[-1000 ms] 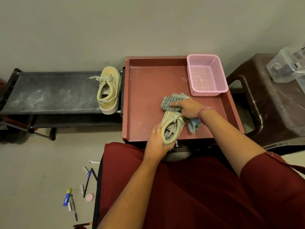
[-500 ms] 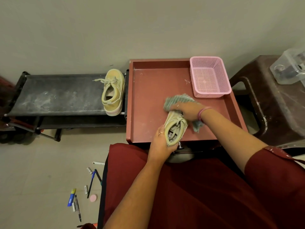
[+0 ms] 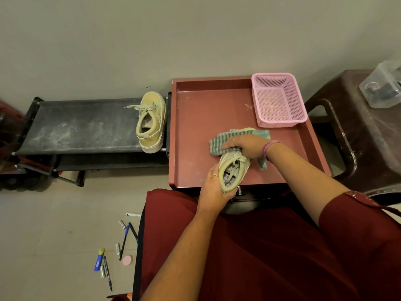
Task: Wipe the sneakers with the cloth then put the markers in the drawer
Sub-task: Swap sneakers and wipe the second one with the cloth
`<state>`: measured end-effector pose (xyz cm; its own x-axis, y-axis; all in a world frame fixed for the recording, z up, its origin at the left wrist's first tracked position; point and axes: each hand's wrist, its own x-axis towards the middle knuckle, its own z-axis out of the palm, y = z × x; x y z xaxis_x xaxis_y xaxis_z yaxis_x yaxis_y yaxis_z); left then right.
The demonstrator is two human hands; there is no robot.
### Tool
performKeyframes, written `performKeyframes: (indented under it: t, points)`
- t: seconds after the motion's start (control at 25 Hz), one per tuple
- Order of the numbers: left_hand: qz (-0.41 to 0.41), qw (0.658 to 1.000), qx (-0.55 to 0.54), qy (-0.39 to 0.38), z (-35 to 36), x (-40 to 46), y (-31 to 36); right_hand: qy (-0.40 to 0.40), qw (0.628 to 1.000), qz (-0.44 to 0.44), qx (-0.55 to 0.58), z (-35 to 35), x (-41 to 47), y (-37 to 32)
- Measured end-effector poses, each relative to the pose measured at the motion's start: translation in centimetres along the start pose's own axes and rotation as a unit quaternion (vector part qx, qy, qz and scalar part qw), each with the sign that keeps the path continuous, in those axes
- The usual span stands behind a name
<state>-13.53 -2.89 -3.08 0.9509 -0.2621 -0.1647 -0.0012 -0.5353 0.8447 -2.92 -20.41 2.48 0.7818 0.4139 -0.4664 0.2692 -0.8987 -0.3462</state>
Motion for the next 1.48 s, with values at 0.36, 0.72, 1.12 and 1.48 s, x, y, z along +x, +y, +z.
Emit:
performKeyframes:
  t: [0.36,0.72,1.12,1.48]
  points:
    - [-0.011,1.0,-0.004,0.008,0.0,0.0,0.1,0.193,0.96,0.138,0.152,2.5,-1.5,2.7]
    - [-0.014,0.999,-0.044,0.006,0.4,0.2,-0.9,0.302,0.755,0.174,0.556,8.9,-4.1,-0.9]
    - [-0.015,0.998,-0.057,-0.001,0.6,0.5,-1.6,0.319,0.752,0.189,0.546,10.3,-4.0,-2.5]
    - [-0.023,0.997,-0.08,-0.006,0.5,0.6,-1.7,0.271,0.755,0.236,0.548,6.0,-3.9,0.1]
